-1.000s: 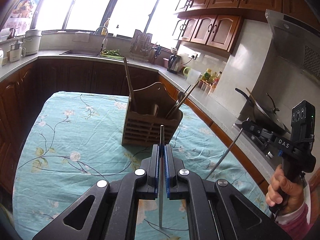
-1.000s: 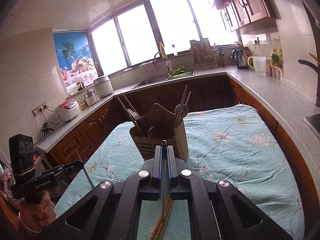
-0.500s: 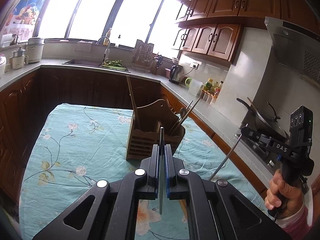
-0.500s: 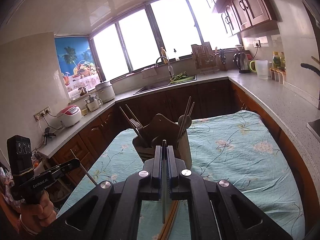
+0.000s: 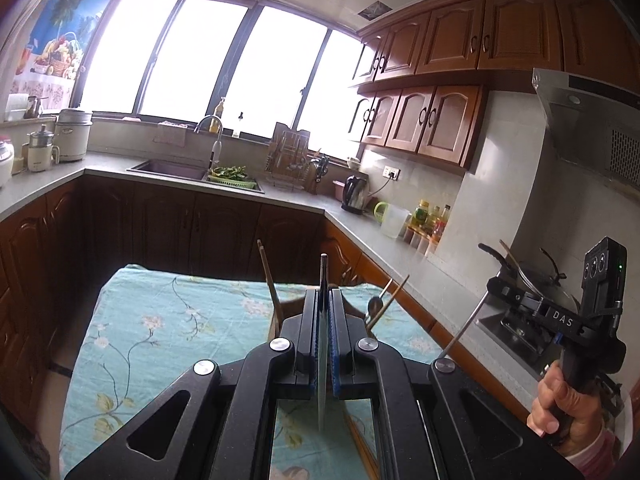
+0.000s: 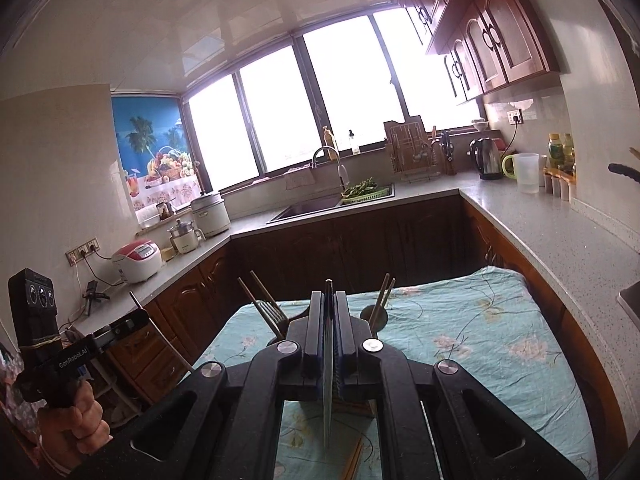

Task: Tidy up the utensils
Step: 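Lift both metal chopsticks and carry them over the wooden holder, then insert the metal chopsticks into the holder and open both tools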

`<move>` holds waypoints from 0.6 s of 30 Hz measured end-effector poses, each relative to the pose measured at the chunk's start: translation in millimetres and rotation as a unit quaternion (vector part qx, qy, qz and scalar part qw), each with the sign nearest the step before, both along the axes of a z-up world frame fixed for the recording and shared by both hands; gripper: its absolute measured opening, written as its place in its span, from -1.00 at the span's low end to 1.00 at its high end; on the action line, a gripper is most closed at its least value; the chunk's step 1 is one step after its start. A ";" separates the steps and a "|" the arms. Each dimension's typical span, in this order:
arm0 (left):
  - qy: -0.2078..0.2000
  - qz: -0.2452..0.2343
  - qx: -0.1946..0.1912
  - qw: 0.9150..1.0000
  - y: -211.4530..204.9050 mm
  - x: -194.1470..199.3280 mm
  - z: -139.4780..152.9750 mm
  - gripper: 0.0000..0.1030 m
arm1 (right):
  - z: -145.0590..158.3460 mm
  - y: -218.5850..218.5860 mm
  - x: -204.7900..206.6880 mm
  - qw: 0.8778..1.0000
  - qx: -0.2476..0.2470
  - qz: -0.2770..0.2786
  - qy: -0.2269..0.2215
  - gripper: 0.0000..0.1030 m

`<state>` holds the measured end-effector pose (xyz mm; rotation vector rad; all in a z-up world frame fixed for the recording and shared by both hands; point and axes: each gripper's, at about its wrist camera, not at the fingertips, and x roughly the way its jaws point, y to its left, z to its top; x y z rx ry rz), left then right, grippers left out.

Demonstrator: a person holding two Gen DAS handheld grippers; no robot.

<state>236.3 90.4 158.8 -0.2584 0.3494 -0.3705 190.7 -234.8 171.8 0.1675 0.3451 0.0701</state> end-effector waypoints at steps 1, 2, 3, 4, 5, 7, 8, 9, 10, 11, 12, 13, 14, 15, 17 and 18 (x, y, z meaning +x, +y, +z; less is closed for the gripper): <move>-0.007 0.001 -0.002 1.000 0.7 3.5 2.9 -0.96 | 4.6 -0.4 4.2 1.000 0.000 -0.001 -0.006 -0.92; -0.014 0.003 -0.002 1.000 1.5 6.6 5.0 -0.96 | 9.5 -0.6 8.1 1.000 0.001 -0.003 -0.013 -0.92; -0.020 0.006 -0.003 1.000 1.1 12.1 8.1 -0.96 | 14.0 -0.3 12.3 1.000 -0.001 -0.005 -0.019 -0.92; -0.025 0.008 -0.003 1.000 1.8 16.4 9.2 -0.96 | 18.1 -0.5 17.2 1.000 -0.002 -0.008 -0.024 -0.92; -0.029 0.010 -0.004 1.000 1.4 22.0 10.8 -0.96 | 21.8 -0.8 22.4 1.000 -0.002 -0.009 -0.028 -0.92; -0.034 0.015 -0.005 0.999 0.5 34.6 11.3 -0.96 | 27.2 -2.2 34.5 0.999 0.000 -0.013 -0.035 -0.92; -0.036 0.016 -0.006 0.999 -0.4 41.0 10.5 -0.96 | 28.7 -2.9 39.9 0.999 0.001 -0.015 -0.038 -0.92; -0.038 0.019 -0.006 0.999 -1.8 47.2 9.5 -0.96 | 29.4 -3.5 46.0 0.999 0.001 -0.017 -0.040 -0.92; -0.040 0.023 -0.005 0.999 -4.1 53.6 6.3 -0.96 | 29.5 -4.9 52.0 0.999 0.002 -0.018 -0.040 -0.92; -0.040 0.025 -0.005 0.999 -6.9 60.7 4.0 -0.96 | 28.6 -6.7 58.5 0.999 0.003 -0.019 -0.039 -0.92; -0.039 0.027 -0.005 0.999 -8.7 67.5 0.3 -0.96 | 27.0 -7.9 64.5 0.999 0.003 -0.021 -0.038 -0.92; -0.038 0.031 -0.005 0.999 -10.3 74.8 -3.2 -0.96 | 24.7 -9.9 70.8 0.999 0.004 -0.022 -0.036 -0.92; -0.037 0.035 -0.003 0.999 -12.8 80.5 -7.6 -0.96 | 21.1 -11.2 76.2 0.999 0.006 -0.023 -0.033 -0.92; -0.035 0.037 -0.003 0.999 -15.3 87.3 -12.8 -0.96 | 16.3 -12.2 81.1 0.999 0.006 -0.024 -0.029 -0.92; -0.026 0.041 -0.005 0.999 -19.2 99.6 -25.0 -0.96 | 4.9 -14.7 89.3 0.999 0.012 -0.026 -0.021 -0.92; -0.020 0.044 -0.005 0.999 -21.7 105.3 -30.9 -0.96 | -1.3 -15.7 93.1 0.999 0.013 -0.027 -0.016 -0.92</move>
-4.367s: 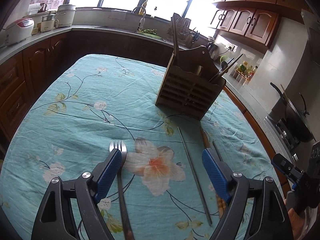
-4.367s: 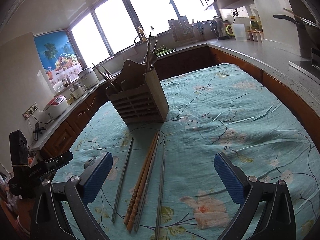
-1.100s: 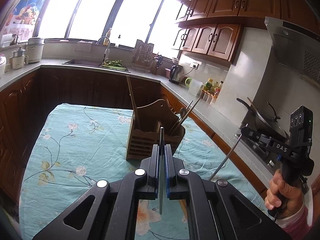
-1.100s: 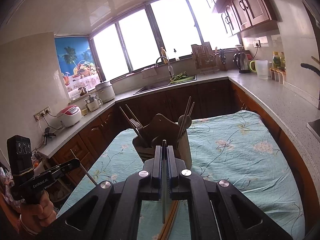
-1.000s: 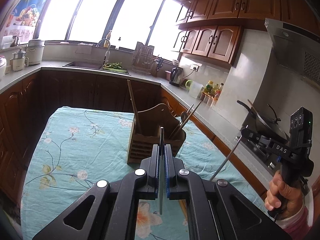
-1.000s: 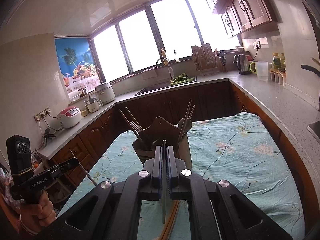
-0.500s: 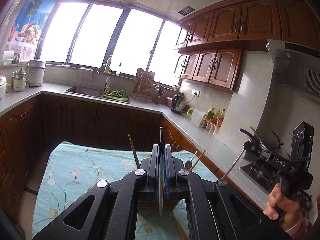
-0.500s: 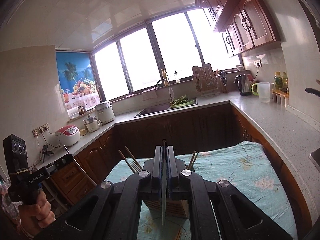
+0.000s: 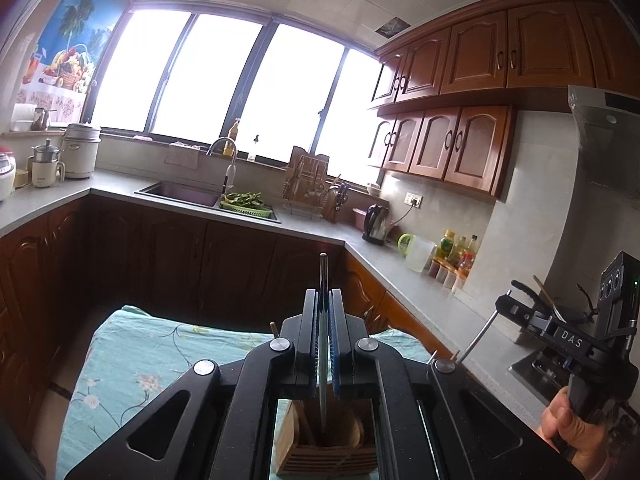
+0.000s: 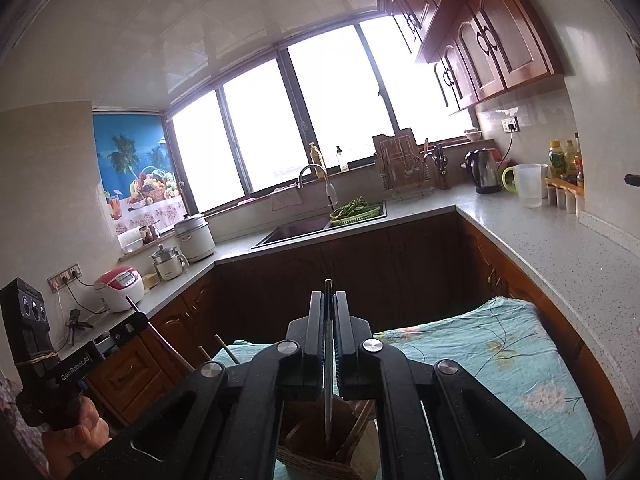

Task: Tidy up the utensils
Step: 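Insert the metal chopsticks into the holder and open both tools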

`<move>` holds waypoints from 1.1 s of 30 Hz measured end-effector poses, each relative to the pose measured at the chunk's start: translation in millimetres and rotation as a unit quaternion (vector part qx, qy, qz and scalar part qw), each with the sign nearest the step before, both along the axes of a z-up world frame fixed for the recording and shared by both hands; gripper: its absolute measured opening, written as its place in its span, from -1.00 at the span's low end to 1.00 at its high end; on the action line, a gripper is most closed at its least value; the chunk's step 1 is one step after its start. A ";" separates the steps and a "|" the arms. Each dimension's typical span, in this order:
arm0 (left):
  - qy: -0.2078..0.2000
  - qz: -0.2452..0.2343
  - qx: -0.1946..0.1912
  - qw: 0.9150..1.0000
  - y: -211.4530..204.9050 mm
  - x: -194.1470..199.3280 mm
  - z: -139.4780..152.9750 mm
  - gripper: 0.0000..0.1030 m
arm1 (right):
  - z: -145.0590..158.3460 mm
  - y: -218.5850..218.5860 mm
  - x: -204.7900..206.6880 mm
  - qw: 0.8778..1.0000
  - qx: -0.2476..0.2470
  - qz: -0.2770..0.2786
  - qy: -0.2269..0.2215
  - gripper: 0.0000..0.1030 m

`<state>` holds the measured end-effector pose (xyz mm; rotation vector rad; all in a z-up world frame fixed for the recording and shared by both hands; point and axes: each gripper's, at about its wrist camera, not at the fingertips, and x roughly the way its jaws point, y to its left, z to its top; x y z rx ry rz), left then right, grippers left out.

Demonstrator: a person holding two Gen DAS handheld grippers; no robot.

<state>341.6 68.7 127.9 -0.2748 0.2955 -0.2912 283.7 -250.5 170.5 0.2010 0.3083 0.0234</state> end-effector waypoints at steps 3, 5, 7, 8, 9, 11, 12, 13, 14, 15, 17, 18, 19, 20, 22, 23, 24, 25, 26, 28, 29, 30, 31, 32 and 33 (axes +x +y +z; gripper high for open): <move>0.016 0.005 -0.004 1.000 -5.6 16.3 -19.1 -0.96 | -19.4 -4.7 8.3 1.000 0.007 -0.001 0.013 -0.92; 0.026 0.006 -0.006 1.000 -9.6 25.9 -27.6 -0.96 | -31.7 -6.9 11.2 1.000 0.010 -0.003 0.022 -0.92; 0.036 0.007 -0.006 0.999 -13.3 35.3 -35.5 -0.96 | -42.3 -8.3 12.9 0.999 0.014 -0.003 0.031 -0.92; 0.042 0.006 -0.006 0.999 -14.6 40.9 -38.8 -0.96 | -46.6 -8.7 14.3 0.999 0.016 -0.004 0.036 -0.92; 0.048 0.004 -0.006 0.999 -16.3 45.0 -42.4 -0.96 | -50.7 -9.6 14.8 0.999 0.018 -0.004 0.040 -0.92; 0.058 0.002 -0.005 0.998 -18.5 54.1 -45.4 -0.95 | -57.4 -11.1 16.7 0.999 0.021 -0.004 0.048 -0.92; 0.062 0.000 -0.005 0.998 -19.3 57.8 -46.2 -0.95 | -60.2 -11.1 17.6 0.998 0.021 -0.004 0.052 -0.92; 0.066 -0.001 -0.004 0.998 -21.4 61.4 -48.3 -0.95 | -62.9 -11.7 18.9 0.998 0.022 -0.003 0.057 -0.92; 0.069 -0.002 -0.002 0.998 -19.8 65.9 -47.3 -0.95 | -65.3 -11.4 20.1 0.998 0.022 -0.004 0.062 -0.92; 0.073 -0.003 0.000 0.997 -21.1 69.1 -48.1 -0.95 | -66.9 -10.6 20.8 0.998 0.020 -0.004 0.064 -0.92; 0.077 -0.009 0.004 0.997 -22.3 74.5 -45.9 -0.95 | -70.5 -9.8 24.3 0.997 0.020 -0.001 0.073 -0.92; 0.079 -0.009 0.008 0.997 -24.0 77.1 -45.2 -0.95 | -71.4 -9.2 23.9 0.997 0.018 -0.002 0.072 -0.92; 0.080 -0.011 0.012 0.997 -23.3 76.6 -43.6 -0.95 | -71.5 -8.7 23.4 0.997 0.015 -0.004 0.072 -0.91; 0.080 -0.011 0.016 0.997 -24.4 78.5 -42.4 -0.95 | -71.5 -8.8 23.2 0.997 0.017 -0.003 0.072 -0.91; 0.080 -0.010 0.018 0.997 -24.4 81.0 -38.9 -0.94 | -71.2 -8.9 23.6 0.997 0.018 -0.004 0.074 -0.91; 0.080 -0.011 0.016 0.997 -22.6 78.6 -38.6 -0.94 | -70.9 -8.0 23.9 0.997 0.017 -0.004 0.074 -0.91; 0.080 -0.011 0.016 0.997 -22.6 78.2 -37.8 -0.95 | -71.0 -8.3 24.0 0.997 0.017 -0.004 0.075 -0.91; 0.080 -0.011 0.018 0.997 -21.8 75.7 -38.0 -0.94 | -71.0 -8.7 24.0 0.997 0.017 -0.004 0.076 -0.91; 0.079 -0.011 0.021 0.997 -21.1 74.2 -39.0 -0.94 | -71.1 -9.1 24.1 0.997 0.017 -0.005 0.076 -0.91; 0.079 -0.010 0.022 0.997 -21.8 73.3 -37.8 -0.94 | -71.2 -9.4 24.6 0.997 0.018 -0.004 0.077 -0.91; 0.079 -0.010 0.022 0.997 -21.2 72.7 -37.9 -0.94 | -71.3 -8.7 24.7 0.997 0.017 -0.004 0.078 -0.91; 0.080 -0.009 0.023 0.997 -21.8 72.9 -38.2 -0.94 | -70.9 -8.2 25.1 0.997 0.016 -0.004 0.078 -0.91; 0.080 -0.008 0.024 0.996 -22.8 73.6 -37.8 -0.94 | -71.1 -7.7 26.3 0.997 0.015 -0.004 0.079 -0.91; 0.081 -0.008 0.023 0.996 -22.7 73.5 -37.0 -0.94 | -71.1 -7.6 26.8 0.997 0.015 -0.004 0.080 -0.91; 0.082 -0.008 0.023 0.996 -21.3 68.7 -39.4 -0.93 | -70.8 -7.6 27.3 0.997 0.016 -0.004 0.080 -0.91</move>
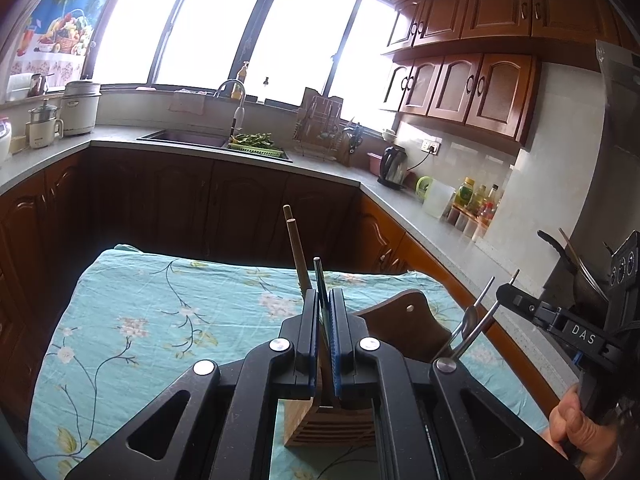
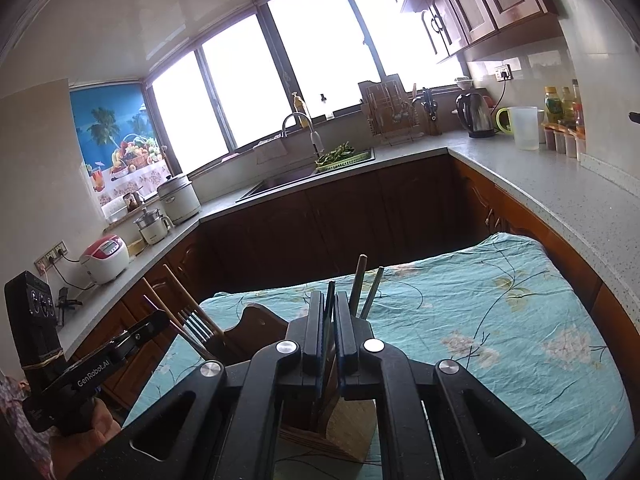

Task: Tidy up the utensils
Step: 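Insert the metal chopsticks into the holder and open both tools, then move both tools back toward the wooden chopsticks on the table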

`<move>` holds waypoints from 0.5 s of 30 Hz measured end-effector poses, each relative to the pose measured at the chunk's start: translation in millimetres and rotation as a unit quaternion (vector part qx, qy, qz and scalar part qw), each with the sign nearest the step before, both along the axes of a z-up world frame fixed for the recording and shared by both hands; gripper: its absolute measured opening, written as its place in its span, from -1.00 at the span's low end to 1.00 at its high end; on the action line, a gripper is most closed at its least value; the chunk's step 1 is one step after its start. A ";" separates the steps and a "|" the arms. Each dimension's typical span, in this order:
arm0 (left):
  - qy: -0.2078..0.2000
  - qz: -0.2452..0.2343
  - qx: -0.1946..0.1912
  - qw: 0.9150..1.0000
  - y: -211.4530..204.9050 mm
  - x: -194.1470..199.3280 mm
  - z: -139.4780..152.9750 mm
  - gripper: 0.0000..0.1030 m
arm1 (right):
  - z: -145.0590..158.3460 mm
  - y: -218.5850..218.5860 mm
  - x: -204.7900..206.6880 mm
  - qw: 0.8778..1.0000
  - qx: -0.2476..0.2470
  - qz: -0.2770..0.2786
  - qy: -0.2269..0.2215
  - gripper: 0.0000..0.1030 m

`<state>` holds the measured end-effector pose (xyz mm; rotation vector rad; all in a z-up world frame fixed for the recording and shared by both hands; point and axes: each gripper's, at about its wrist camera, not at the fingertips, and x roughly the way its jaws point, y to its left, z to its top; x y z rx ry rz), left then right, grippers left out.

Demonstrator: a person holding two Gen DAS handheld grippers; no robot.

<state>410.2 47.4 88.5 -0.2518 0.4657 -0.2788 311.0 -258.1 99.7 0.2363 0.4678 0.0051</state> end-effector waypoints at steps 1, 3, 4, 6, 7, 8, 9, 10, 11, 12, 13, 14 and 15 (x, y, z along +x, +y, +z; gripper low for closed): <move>0.001 -0.002 -0.001 1.000 0.6 -1.0 -0.3 -0.93 | -0.4 -0.5 0.0 1.000 0.000 0.001 0.001 -0.90; 0.004 -0.009 -0.005 1.000 1.9 -2.0 -1.2 -0.94 | 0.4 0.3 -0.2 1.000 0.001 0.003 0.002 -0.81; 0.006 -0.010 -0.005 1.000 2.6 -2.8 -2.7 -0.93 | 0.9 0.9 -1.6 1.000 0.000 0.003 0.000 -0.81; 0.005 -0.010 -0.004 1.000 5.0 -7.7 -3.3 -0.90 | 2.8 1.1 -4.5 1.000 0.002 0.005 -0.004 -0.80; 0.005 -0.007 -0.005 1.000 6.1 -10.1 -2.1 -0.82 | 4.2 0.7 -6.2 1.000 0.005 0.006 -0.007 -0.74; 0.004 -0.006 -0.008 1.000 7.2 -13.0 -0.4 -0.66 | 6.2 0.2 -8.4 1.000 0.008 0.006 -0.012 -0.55; 0.001 -0.004 -0.013 1.000 9.6 -16.6 1.4 -0.59 | 8.4 -0.4 -11.5 1.000 0.013 0.007 -0.017 -0.46; -0.004 -0.003 -0.018 1.000 12.2 -21.1 3.5 -0.56 | 11.0 -0.8 -15.0 1.000 0.015 0.008 -0.023 -0.33; -0.007 -0.001 -0.019 1.000 13.6 -26.0 4.1 -0.54 | 14.3 -1.1 -18.8 0.999 0.016 0.008 -0.029 -0.23; -0.008 -0.001 -0.020 1.000 15.2 -30.7 5.6 -0.48 | 17.4 -1.7 -23.7 0.999 0.018 0.007 -0.037 -0.19; -0.009 0.000 -0.020 1.000 16.9 -35.9 7.1 -0.36 | 20.4 -2.3 -29.1 0.999 0.020 0.006 -0.045 -0.07; -0.012 0.004 -0.021 1.000 18.7 -41.7 6.8 -0.14 | 23.4 -3.3 -34.7 0.998 0.023 0.005 -0.054 0.16; -0.015 0.009 -0.022 1.000 20.7 -48.2 7.5 -0.02 | 26.4 -4.2 -40.6 0.998 0.026 0.001 -0.062 0.30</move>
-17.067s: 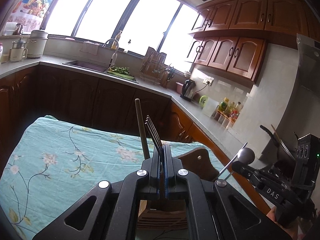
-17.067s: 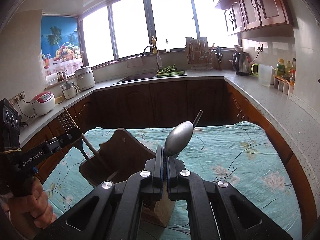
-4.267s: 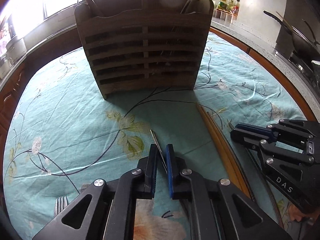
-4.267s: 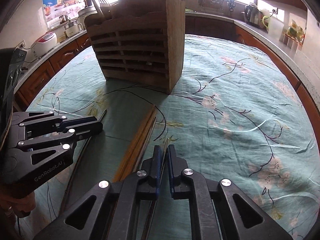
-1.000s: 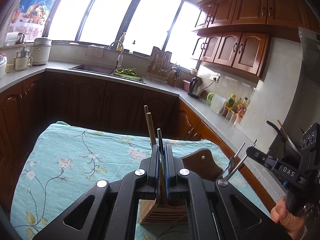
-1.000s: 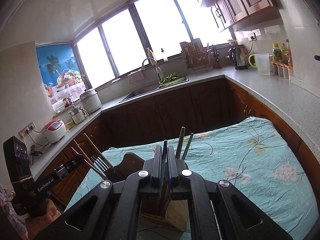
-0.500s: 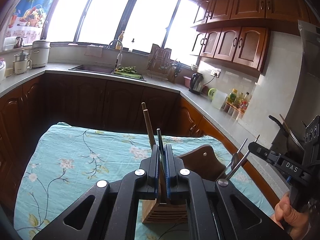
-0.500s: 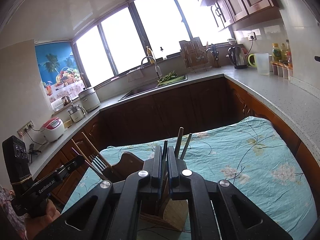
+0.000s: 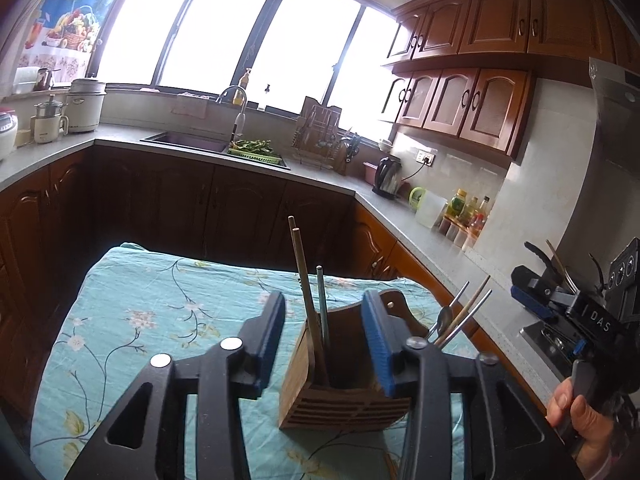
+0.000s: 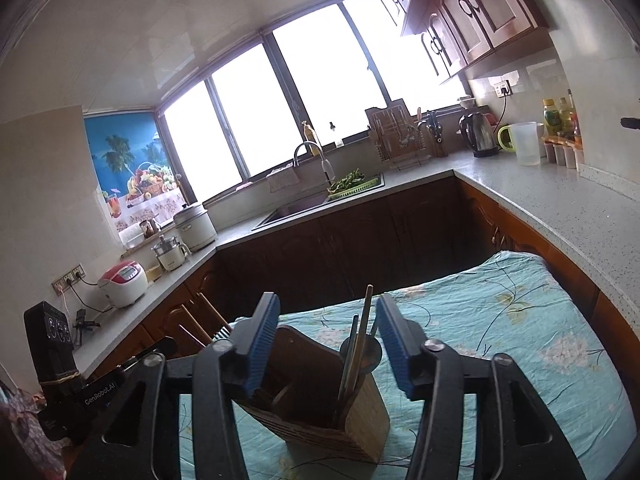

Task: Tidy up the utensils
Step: 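Move both tools back toward the wooden chopsticks on the table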

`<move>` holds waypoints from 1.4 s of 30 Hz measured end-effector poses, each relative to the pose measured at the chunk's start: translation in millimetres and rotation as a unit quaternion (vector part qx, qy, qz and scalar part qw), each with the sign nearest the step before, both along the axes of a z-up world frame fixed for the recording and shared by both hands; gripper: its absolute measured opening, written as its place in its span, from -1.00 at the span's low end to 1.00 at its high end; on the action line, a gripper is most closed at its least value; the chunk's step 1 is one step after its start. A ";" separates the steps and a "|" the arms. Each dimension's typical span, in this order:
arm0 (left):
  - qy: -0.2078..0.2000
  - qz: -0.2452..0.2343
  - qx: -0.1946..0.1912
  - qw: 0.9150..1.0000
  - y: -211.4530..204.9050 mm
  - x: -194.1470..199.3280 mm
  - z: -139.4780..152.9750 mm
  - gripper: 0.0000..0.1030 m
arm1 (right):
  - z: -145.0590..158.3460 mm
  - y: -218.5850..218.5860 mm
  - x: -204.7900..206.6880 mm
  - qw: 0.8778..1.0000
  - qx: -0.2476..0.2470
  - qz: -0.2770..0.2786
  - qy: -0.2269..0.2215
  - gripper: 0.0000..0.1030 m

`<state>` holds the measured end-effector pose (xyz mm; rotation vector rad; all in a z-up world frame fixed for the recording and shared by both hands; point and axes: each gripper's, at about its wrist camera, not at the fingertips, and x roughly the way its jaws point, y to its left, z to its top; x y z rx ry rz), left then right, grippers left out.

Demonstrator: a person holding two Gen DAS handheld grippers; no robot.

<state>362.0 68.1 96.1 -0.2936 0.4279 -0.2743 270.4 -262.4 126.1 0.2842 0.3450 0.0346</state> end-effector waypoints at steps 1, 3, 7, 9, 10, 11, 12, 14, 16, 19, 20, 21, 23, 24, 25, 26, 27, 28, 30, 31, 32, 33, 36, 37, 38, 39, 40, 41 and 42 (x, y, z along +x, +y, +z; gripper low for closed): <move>-0.005 0.005 0.000 1.000 2.6 -7.2 0.0 0.13 | 2.4 -0.8 -6.4 1.000 0.002 -0.002 -0.009 0.56; -0.008 0.015 0.002 1.000 6.7 -21.7 0.1 0.33 | 6.1 -1.7 -19.3 1.000 0.002 -0.008 -0.024 0.77; -0.010 0.029 0.010 0.999 7.5 -53.0 -2.3 0.56 | 8.2 -3.6 -42.4 0.999 0.006 -0.009 -0.038 0.92; -0.006 0.030 0.014 0.999 6.7 -68.3 -4.4 0.58 | 6.3 -2.6 -52.0 0.999 0.004 -0.009 -0.036 0.94; -0.004 0.032 0.015 0.999 7.0 -75.9 -6.0 0.60 | 4.7 -1.9 -56.5 0.999 0.002 -0.010 -0.034 0.95; -0.002 0.032 0.015 0.999 5.7 -82.8 -5.8 0.62 | 2.7 -1.5 -61.1 0.999 0.001 -0.010 -0.032 0.95; 0.000 0.034 0.015 0.999 5.2 -91.0 -7.0 0.64 | 0.3 -1.1 -65.1 1.000 0.001 -0.010 -0.029 0.95; 0.006 0.034 0.014 0.999 4.1 -103.7 -8.7 0.68 | -5.1 -1.0 -72.8 1.000 0.001 -0.012 -0.021 0.95; 0.011 0.032 0.012 0.999 5.7 -115.2 -11.0 0.68 | -11.0 -1.0 -82.6 1.000 0.001 -0.013 -0.013 0.95; 0.021 0.032 0.013 0.999 7.0 -130.2 -14.6 0.69 | -19.5 -0.1 -95.9 1.000 -0.002 -0.015 -0.003 0.95; 0.024 0.033 0.011 0.999 7.5 -134.8 -15.8 0.69 | -21.9 -0.2 -98.9 1.000 -0.003 -0.015 0.001 0.95; 0.029 0.034 0.008 0.999 8.6 -139.7 -18.2 0.69 | -25.0 -0.3 -101.7 1.000 -0.003 -0.015 0.006 0.95; 0.039 0.034 0.002 0.999 12.5 -145.6 -19.6 0.69 | -31.6 -1.4 -108.9 1.000 0.000 -0.018 0.015 0.95; 0.044 0.036 0.001 0.998 13.4 -149.6 -20.6 0.69 | -34.7 -2.0 -111.5 1.000 0.002 -0.017 0.019 0.95; 0.049 0.036 0.001 0.998 14.8 -152.8 -21.5 0.69 | -37.9 -2.0 -114.6 1.000 0.004 -0.018 0.022 0.95; 0.053 0.036 0.000 0.998 17.0 -157.0 -23.7 0.69 | -41.7 -2.4 -118.9 0.999 0.004 -0.019 0.025 0.95; 0.057 0.037 0.001 0.998 17.4 -160.8 -25.2 0.69 | -44.7 -2.8 -121.4 0.999 0.005 -0.020 0.029 0.95; 0.062 0.038 0.002 0.997 18.4 -163.2 -25.5 0.69 | -47.9 -2.2 -124.2 0.999 0.005 -0.022 0.032 0.95; 0.070 0.037 0.007 0.997 15.7 -167.3 -27.6 0.69 | -54.2 -4.2 -128.3 0.999 0.007 -0.025 0.039 0.95; 0.075 0.034 0.009 0.997 13.0 -168.6 -28.1 0.69 | -57.3 -5.5 -130.3 0.999 0.010 -0.027 0.043 0.95; 0.080 0.031 0.011 0.996 9.1 -169.2 -29.3 0.69 | -60.2 -7.0 -132.9 0.998 0.013 -0.028 0.045 0.95; 0.086 0.025 0.013 0.996 4.8 -169.9 -30.6 0.69 | -62.7 -9.0 -135.5 0.998 0.017 -0.032 0.048 0.95; 0.101 0.007 0.025 0.995 -11.3 -164.9 -33.9 0.69 | -66.5 -19.0 -143.8 0.997 0.029 -0.046 0.050 0.95; 0.107 0.002 0.029 0.994 -18.1 -162.6 -35.5 0.69 | -66.7 -22.4 -147.3 0.997 0.033 -0.050 0.048 0.95; 0.113 -0.005 0.033 0.993 -25.8 -160.6 -37.4 0.69 | -66.5 -26.1 -150.3 0.997 0.035 -0.055 0.047 0.95; 0.120 -0.013 0.039 0.992 -33.9 -157.8 -39.8 0.68 | -66.4 -29.4 -153.5 0.996 0.037 -0.060 0.045 0.95; 0.126 -0.019 0.047 0.991 -42.1 -154.4 -42.5 0.67 | -66.2 -32.9 -156.6 0.996 0.040 -0.065 0.044 0.95; 0.132 -0.024 0.055 0.989 -51.3 -150.7 -46.5 0.67 | -66.5 -36.0 -159.3 0.996 0.043 -0.068 0.042 0.95; 0.140 -0.031 0.063 0.988 -60.9 -145.9 -50.9 0.66 | -66.8 -39.2 -161.6 0.996 0.045 -0.072 0.042 0.95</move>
